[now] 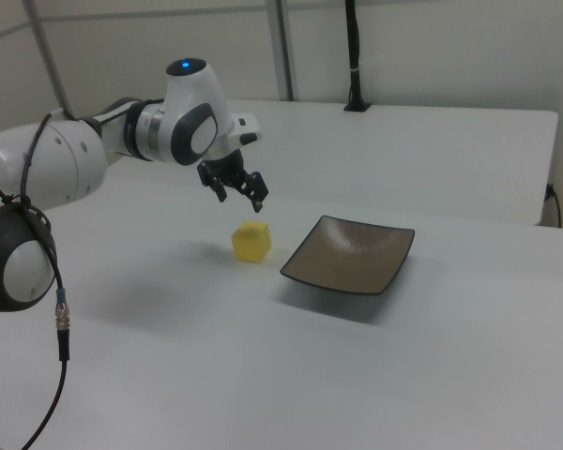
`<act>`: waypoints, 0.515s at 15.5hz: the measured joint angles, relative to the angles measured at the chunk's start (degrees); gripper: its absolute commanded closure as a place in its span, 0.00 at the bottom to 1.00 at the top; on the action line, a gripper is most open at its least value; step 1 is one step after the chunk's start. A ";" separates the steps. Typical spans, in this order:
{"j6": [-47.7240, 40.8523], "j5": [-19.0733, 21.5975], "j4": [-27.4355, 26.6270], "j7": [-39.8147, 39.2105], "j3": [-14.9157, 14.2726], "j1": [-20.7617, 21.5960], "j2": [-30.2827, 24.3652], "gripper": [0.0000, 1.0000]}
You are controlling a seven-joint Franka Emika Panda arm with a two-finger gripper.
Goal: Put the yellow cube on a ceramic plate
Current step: 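Close the gripper around the yellow cube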
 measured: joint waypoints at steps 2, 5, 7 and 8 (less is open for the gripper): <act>1.50 -0.27 -0.98 0.00 -0.01 -0.16 0.18 0.00; 5.64 -0.86 -3.88 0.00 -0.04 -0.61 0.70 0.00; 6.55 -2.13 -5.13 0.00 -0.04 -0.62 1.06 0.00; 6.57 -3.02 -5.65 0.00 -0.04 -0.61 1.20 0.00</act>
